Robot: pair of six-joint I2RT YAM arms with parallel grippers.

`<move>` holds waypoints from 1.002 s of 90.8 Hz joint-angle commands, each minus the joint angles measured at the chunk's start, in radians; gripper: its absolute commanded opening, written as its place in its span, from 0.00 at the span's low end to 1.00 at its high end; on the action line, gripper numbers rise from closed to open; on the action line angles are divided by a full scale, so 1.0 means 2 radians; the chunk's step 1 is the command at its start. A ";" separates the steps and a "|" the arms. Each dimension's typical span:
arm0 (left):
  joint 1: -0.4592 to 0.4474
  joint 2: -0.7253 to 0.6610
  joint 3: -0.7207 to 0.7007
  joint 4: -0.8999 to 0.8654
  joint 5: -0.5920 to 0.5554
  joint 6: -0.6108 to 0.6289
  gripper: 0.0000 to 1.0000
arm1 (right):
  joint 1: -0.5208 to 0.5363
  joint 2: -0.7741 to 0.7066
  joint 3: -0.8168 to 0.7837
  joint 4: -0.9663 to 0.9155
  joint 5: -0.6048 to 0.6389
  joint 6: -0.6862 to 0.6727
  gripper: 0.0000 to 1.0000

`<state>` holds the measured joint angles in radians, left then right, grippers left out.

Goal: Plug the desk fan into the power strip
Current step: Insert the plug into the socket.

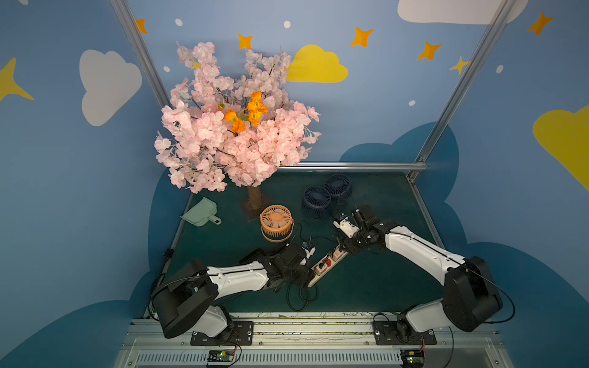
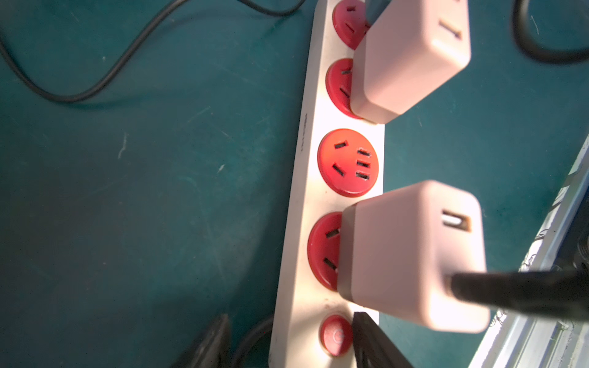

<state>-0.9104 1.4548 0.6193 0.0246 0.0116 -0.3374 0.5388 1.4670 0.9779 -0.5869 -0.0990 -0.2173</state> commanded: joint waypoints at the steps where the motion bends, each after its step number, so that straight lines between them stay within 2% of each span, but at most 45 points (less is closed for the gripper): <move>1: 0.009 0.001 -0.011 -0.038 -0.024 0.010 0.64 | 0.004 0.005 -0.008 -0.053 -0.017 -0.003 0.00; 29: 0.010 -0.003 -0.011 -0.038 -0.024 0.015 0.64 | 0.009 0.026 -0.027 -0.045 0.002 -0.021 0.00; 46: 0.013 -0.013 -0.011 -0.043 -0.023 0.024 0.64 | 0.037 0.041 -0.047 -0.042 0.062 -0.032 0.00; 56: 0.015 -0.024 -0.012 -0.047 -0.021 0.030 0.64 | 0.040 0.029 -0.060 -0.034 0.068 -0.032 0.00; 61: 0.015 -0.034 -0.017 -0.038 -0.002 0.049 0.65 | 0.040 0.028 -0.061 -0.033 0.065 -0.032 0.00; 75: 0.001 -0.079 -0.059 0.043 0.051 0.131 0.77 | 0.040 0.032 -0.060 -0.034 0.053 -0.048 0.00; 82: -0.012 -0.087 -0.070 0.058 0.028 0.166 0.87 | 0.039 0.026 -0.063 -0.033 0.057 -0.050 0.00; 91: -0.022 -0.077 -0.061 0.044 0.000 0.198 0.93 | 0.037 0.013 -0.067 -0.029 0.051 -0.048 0.00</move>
<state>-0.9344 1.2942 0.4873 0.0757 0.0498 -0.0811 0.5938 1.4498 0.9264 -0.5022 -0.0051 -0.2623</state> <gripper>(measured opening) 0.910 0.441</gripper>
